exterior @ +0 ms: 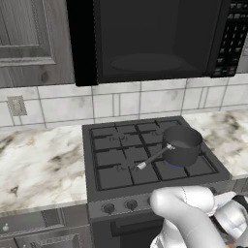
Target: Turn off the front right burner of the stove.
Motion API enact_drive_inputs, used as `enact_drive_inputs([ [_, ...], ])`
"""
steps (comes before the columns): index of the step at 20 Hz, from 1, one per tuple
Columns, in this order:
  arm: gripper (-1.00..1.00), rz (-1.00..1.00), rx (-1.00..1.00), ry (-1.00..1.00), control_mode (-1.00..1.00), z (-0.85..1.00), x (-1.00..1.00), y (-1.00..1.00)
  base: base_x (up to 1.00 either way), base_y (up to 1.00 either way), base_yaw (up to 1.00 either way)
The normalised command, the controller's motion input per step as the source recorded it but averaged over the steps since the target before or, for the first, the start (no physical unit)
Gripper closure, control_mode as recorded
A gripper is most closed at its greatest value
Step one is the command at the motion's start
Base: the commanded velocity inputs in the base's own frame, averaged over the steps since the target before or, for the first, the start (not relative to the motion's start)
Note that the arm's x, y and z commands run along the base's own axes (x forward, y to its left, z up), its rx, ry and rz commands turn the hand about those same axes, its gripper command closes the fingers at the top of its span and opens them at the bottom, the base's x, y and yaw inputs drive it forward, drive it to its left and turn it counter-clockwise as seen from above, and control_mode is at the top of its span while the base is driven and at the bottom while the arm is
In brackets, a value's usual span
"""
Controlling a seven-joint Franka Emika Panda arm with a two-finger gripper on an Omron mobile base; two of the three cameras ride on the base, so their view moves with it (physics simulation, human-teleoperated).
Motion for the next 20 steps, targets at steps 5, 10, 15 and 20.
enact_drive_inputs([
  [5,1.00,-0.12,0.47,0.00,-1.00,0.01,-0.02,0.00,0.00,0.00,0.00],
  [10,1.00,-0.13,0.47,0.02,-1.00,0.04,0.00,0.00,0.00,0.00,0.00],
  [15,1.00,-0.14,0.47,0.04,-1.00,0.04,0.00,0.00,0.00,0.00,0.00],
  [20,1.00,-0.16,0.46,0.07,-1.00,0.08,0.00,0.00,0.00,0.00,0.00],
])
